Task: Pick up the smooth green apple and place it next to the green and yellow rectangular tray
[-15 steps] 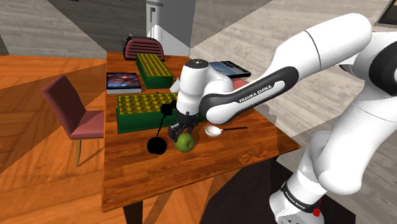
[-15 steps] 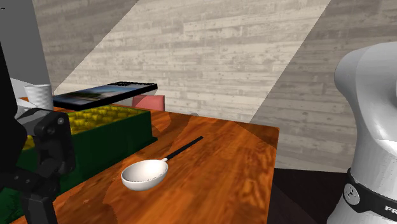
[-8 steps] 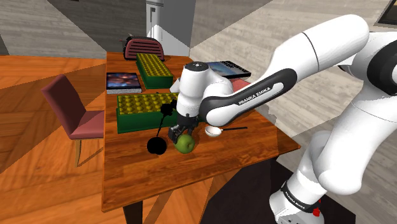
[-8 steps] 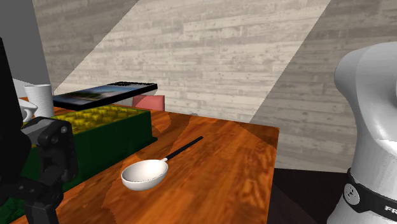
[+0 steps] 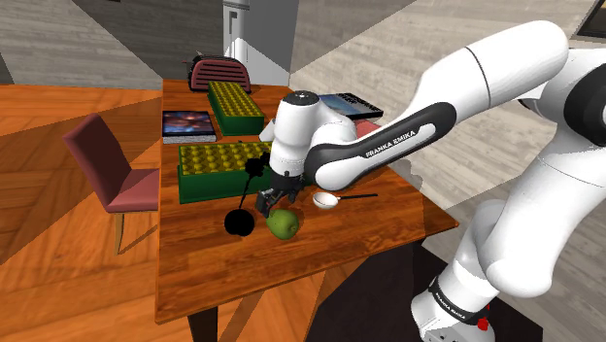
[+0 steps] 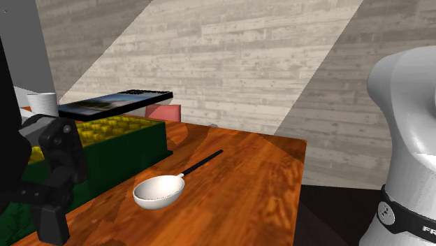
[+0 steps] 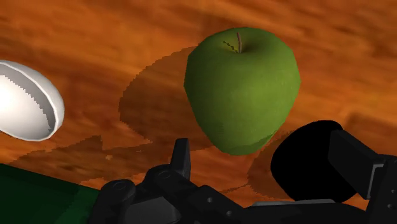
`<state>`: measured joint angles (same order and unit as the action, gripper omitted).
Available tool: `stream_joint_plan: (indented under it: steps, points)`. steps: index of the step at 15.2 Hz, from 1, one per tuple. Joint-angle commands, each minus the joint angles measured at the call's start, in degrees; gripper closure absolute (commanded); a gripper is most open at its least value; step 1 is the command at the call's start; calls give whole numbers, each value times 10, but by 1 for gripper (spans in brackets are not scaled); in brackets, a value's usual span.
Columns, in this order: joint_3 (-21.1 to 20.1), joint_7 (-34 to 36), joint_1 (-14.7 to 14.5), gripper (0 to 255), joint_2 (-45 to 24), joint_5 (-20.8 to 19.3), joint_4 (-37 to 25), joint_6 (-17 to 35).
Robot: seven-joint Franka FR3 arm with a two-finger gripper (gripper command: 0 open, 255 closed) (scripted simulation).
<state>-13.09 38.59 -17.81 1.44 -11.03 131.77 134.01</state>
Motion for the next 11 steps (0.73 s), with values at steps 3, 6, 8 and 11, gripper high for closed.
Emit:
stream_joint_plan:
  steps: [3, 6, 8, 11]
  points:
    - [-3, -13, -5, 0, 39, 21, -23, -61]
    - [-3, -13, -5, 0, 39, 21, -23, -61]
    - [-3, -13, -5, 0, 39, 21, -23, -61]
    - [-3, -13, -5, 0, 39, 21, -23, -61]
